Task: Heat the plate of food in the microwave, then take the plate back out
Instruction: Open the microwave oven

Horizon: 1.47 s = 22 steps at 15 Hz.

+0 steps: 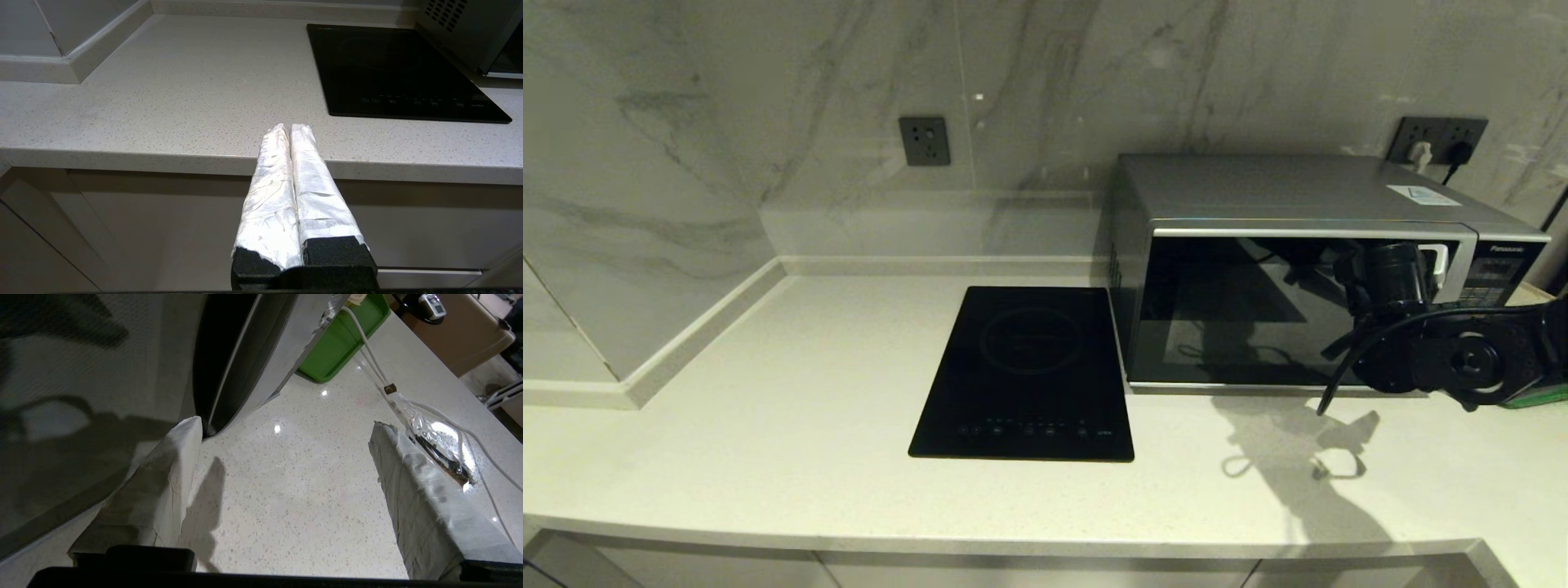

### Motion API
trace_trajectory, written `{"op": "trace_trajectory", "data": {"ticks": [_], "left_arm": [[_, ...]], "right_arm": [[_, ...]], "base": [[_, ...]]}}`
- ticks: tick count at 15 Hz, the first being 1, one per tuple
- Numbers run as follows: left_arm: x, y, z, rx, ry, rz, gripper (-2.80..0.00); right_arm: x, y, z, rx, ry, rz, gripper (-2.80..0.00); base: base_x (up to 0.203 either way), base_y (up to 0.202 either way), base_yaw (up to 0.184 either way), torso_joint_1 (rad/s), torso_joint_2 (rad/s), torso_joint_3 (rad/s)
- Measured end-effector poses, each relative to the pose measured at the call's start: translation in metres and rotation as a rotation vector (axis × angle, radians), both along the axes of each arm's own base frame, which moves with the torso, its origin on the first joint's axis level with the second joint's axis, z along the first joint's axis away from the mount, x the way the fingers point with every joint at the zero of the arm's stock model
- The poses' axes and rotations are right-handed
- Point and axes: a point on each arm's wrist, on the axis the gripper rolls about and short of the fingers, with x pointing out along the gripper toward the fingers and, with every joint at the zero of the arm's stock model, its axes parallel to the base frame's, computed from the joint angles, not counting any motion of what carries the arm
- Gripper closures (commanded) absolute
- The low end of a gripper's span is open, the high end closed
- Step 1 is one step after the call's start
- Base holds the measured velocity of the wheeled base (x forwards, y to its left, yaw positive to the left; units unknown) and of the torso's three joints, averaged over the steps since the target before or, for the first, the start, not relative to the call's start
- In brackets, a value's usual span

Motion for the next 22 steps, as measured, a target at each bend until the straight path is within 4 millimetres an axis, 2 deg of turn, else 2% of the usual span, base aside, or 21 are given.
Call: {"op": "trace_trajectory", "data": {"ticks": [10, 15, 22], "left_arm": [[0.0, 0.0, 0.0, 0.0, 0.0, 0.0, 0.0], [0.0, 0.0, 0.0, 0.0, 0.0, 0.0, 0.0], [0.0, 0.0, 0.0, 0.0, 0.0, 0.0, 0.0]], "right_arm": [[0.018, -0.024, -0.016, 0.012, 0.004, -0.083, -2.8], [0.025, -0.035, -0.007, 0.014, -0.032, -0.116, -2.8], [0.026, -0.05, -0.006, 0.022, -0.053, -0.158, -2.8]], "base": [[0.0, 0.0, 0.0, 0.0, 0.0, 0.0], [0.0, 0.0, 0.0, 0.0, 0.0, 0.0], [0.0, 0.0, 0.0, 0.0, 0.0, 0.0]]}}
